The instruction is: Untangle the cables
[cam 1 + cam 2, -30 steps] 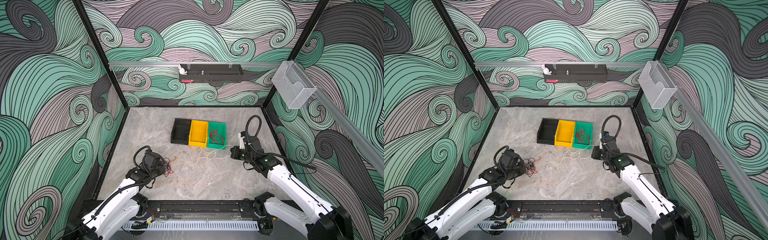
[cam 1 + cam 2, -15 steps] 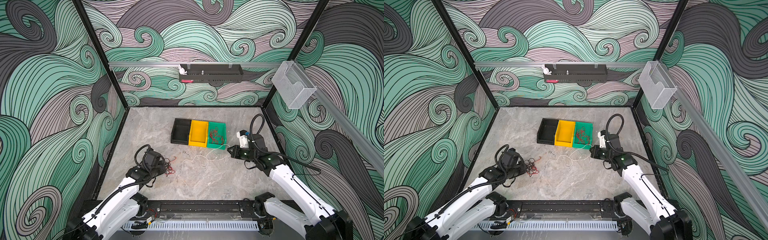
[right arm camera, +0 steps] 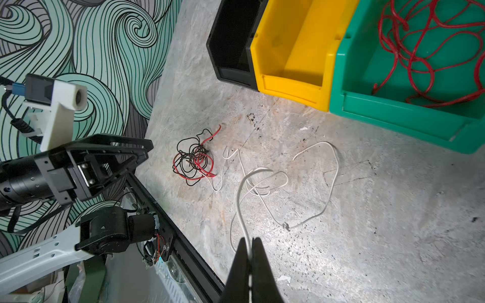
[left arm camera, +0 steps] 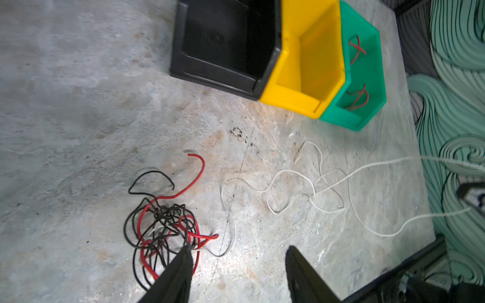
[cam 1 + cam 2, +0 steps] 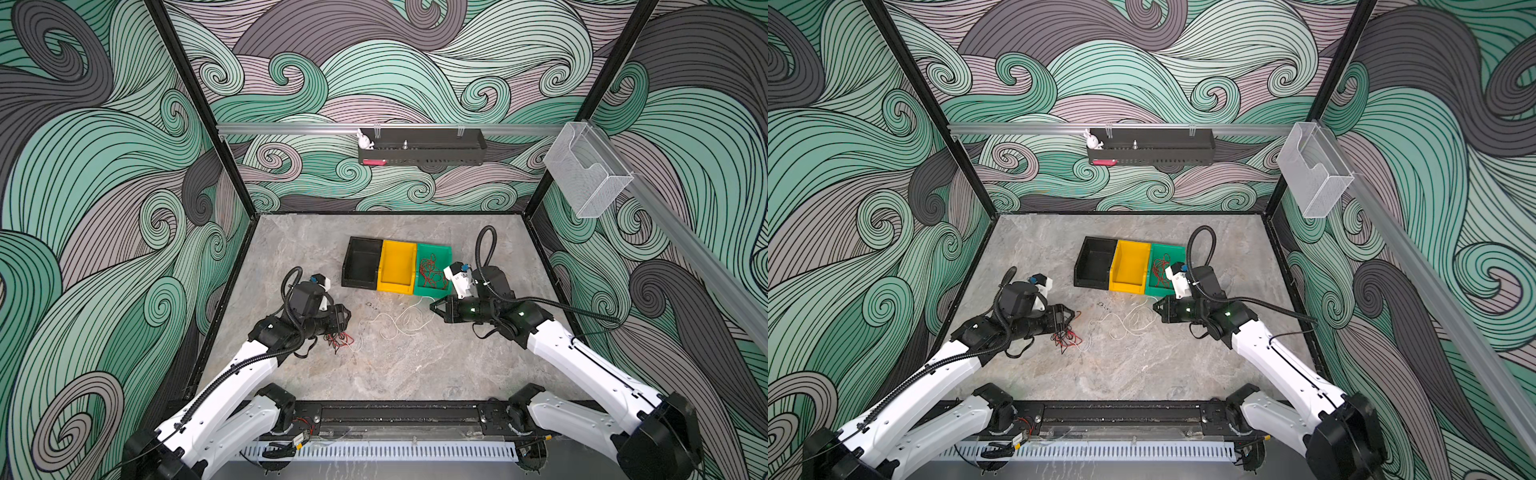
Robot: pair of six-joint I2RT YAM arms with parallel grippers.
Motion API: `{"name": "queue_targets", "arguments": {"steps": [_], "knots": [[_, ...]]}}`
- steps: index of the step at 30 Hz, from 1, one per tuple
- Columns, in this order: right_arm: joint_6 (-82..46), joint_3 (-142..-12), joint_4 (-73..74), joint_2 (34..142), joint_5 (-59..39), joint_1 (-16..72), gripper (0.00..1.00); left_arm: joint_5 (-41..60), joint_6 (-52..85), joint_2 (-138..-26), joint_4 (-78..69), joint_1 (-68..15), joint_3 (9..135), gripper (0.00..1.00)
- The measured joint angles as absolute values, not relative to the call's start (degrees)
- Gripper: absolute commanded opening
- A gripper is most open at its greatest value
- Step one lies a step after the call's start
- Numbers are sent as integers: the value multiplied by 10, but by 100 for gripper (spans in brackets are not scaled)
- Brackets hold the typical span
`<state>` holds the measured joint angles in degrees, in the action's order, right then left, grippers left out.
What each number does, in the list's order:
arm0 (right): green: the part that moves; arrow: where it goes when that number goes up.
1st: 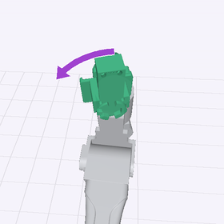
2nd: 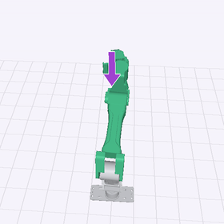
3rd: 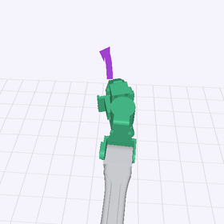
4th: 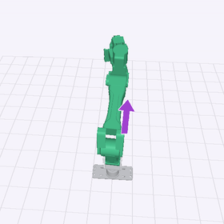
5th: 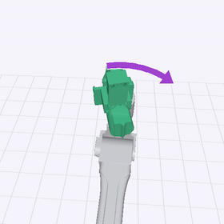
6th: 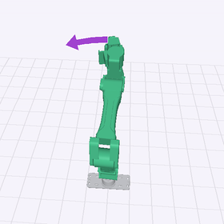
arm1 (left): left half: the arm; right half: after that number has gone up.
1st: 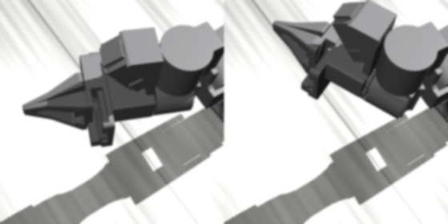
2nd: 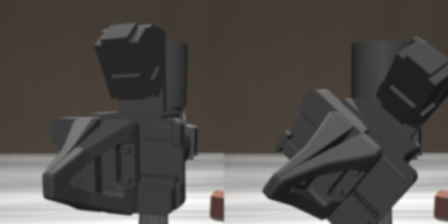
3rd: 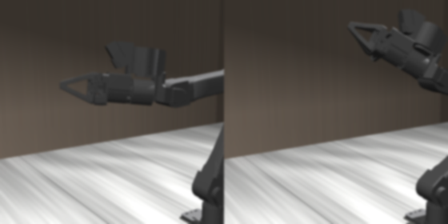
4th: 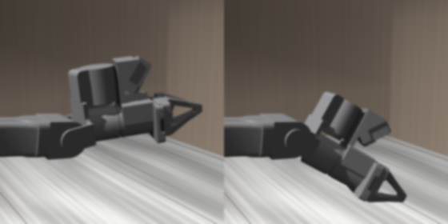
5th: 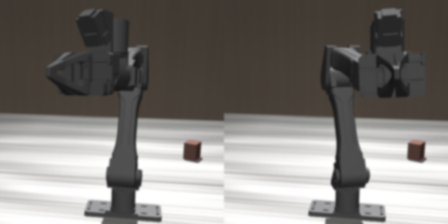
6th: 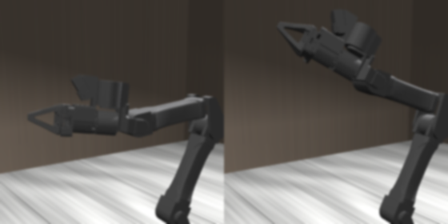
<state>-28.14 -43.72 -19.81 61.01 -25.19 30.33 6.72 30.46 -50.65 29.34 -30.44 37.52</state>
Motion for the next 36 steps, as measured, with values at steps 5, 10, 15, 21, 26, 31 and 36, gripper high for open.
{"name": "queue_targets", "arguments": {"steps": [5, 10, 15, 21, 26, 31, 36], "knots": [[-288, -442, -191, 610, -271, 303, 7, 64, 229, -519, 202, -362, 338, 59], [-296, -443, -188, 610, -295, 303, 7, 58, 146, -567, 134, -376, 325, 59], [-307, -444, -180, 609, -320, 303, 7, 69, 79, -617, 66, -382, 325, 60], [-318, -455, -174, 597, -341, 303, 8, 78, 39, -712, 36, -385, 341, 56], [-320, -458, -170, 587, -352, 303, 8, 73, 23, -755, 16, -385, 346, 51], [-322, -458, -170, 587, -360, 303, 8, 68, 17, -789, -13, -385, 359, 43], [-322, -458, -170, 584, -360, 303, 8, 69, 17, -832, -29, -385, 372, 34]]}}
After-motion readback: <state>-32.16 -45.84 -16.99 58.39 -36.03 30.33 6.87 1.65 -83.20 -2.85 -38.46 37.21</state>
